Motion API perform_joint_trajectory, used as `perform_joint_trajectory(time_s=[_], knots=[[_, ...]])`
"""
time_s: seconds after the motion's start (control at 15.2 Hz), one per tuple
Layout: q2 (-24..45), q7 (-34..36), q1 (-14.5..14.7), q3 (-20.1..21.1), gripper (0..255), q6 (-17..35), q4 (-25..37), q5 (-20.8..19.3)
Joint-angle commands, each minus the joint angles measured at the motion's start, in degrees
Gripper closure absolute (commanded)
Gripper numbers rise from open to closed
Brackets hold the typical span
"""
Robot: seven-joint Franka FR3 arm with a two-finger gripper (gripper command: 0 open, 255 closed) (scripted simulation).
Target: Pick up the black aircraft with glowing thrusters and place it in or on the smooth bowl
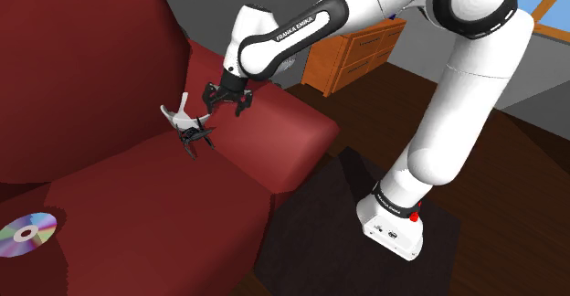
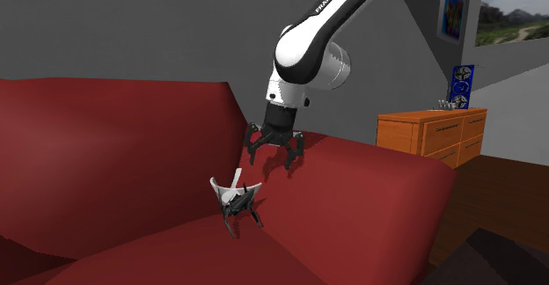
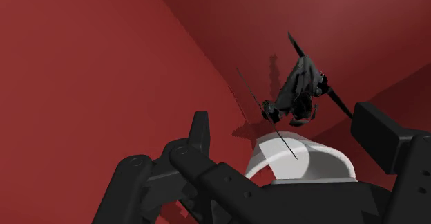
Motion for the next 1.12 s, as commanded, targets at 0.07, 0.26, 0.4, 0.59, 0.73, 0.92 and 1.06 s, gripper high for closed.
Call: perform_joint_trajectory(time_s=[0.07,0.26,0.4,0.59,0.73,0.92,1.06], knots=[[6.68,3.2,1.17,-0.85,0,2.35,4.61,-1.66],[13.47,6.25,2.96,-2.02,0,3.92,10.2,-2.98],[16.23,7.33,3.73,-2.54,0,4.35,12.68,-3.33],[18.32,7.66,4.31,-2.95,0,5.73,13.41,-3.82],[19.74,7.87,4.7,-3.22,0,6.6,13.96,-4.13],[21.58,8.12,5.21,-3.58,0,7.69,14.72,-4.52],[21.58,8.12,5.21,-3.58,0,7.68,14.73,-4.52]])
